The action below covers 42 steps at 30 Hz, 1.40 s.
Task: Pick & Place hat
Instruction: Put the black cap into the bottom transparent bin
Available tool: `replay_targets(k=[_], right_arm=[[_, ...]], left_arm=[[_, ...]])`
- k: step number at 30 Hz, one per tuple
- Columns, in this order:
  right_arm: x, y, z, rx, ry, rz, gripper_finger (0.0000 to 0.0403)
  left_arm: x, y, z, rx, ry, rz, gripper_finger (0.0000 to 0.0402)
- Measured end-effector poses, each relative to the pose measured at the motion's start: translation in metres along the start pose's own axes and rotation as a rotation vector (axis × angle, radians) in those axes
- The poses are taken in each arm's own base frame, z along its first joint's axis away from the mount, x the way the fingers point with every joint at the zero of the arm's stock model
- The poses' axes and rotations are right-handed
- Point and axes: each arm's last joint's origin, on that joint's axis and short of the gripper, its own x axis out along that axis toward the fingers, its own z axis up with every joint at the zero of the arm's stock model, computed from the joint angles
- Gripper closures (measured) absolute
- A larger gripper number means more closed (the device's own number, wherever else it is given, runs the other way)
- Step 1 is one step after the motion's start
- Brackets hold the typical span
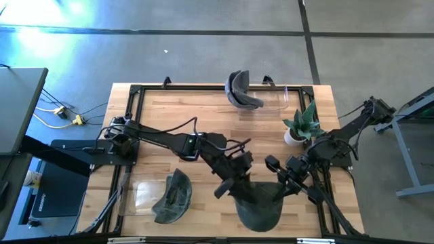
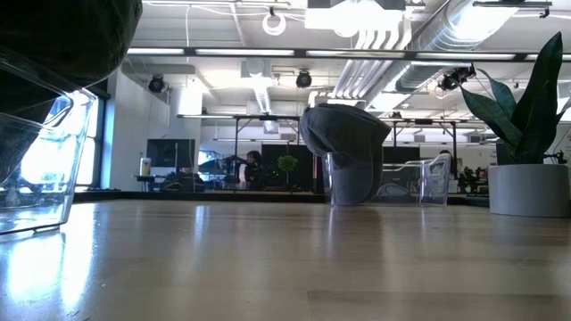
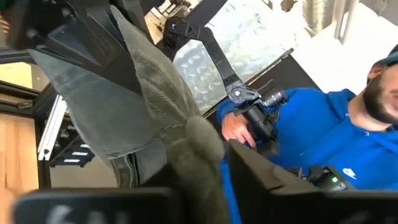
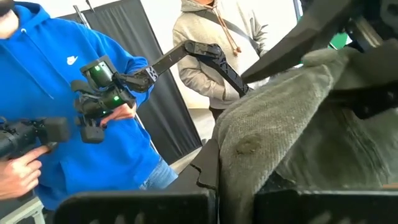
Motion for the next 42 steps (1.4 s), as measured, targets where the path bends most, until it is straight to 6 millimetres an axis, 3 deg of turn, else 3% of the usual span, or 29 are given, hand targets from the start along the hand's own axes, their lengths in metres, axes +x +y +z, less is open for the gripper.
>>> replay_targets(k=[4, 8, 12, 19, 26, 29, 31, 34, 42], right_arm=[[0.0, 0.0, 0.001, 0.013, -0.005, 0.002, 0.0394], [-0.001, -0.002, 0.006, 0.075, -0.046, 0.009, 0.0369], [-0.008, -0.003, 0.014, 0.131, -0.081, 0.064, 0.0317], [-0.037, 0.009, 0.035, -0.012, -0.203, 0.082, 0.0239], [-0.049, 0.015, 0.039, -0.09, -0.269, -0.035, 0.0232], [-0.047, 0.013, 0.035, -0.077, -0.245, -0.085, 0.0233], [-0.046, 0.011, 0.032, -0.07, -0.227, -0.108, 0.0232], [-0.044, 0.009, 0.03, -0.065, -0.204, -0.117, 0.0231], [-0.045, 0.006, 0.03, -0.066, -0.223, -0.178, 0.0235]], left_arm=[[0.001, -0.004, 0.0, 0.023, -0.013, -0.032, 0.039], [0.0, -0.012, 0.008, 0.085, -0.103, -0.089, 0.0388], [-0.001, -0.014, 0.01, 0.087, -0.129, -0.09, 0.0398], [-0.017, -0.034, 0.017, 0.055, -0.16, -0.04, 0.0399], [-0.049, -0.047, 0.016, 0.025, -0.195, 0.328, 0.04], [-0.076, -0.065, 0.009, 0.003, -0.167, 0.553, 0.04], [-0.088, -0.073, 0.014, 0.015, -0.213, 0.673, 0.04], [-0.112, -0.092, 0.003, -0.005, -0.133, 0.882, 0.0401], [-0.155, -0.136, -0.009, -0.064, -0.093, 1.145, 0.0401]])
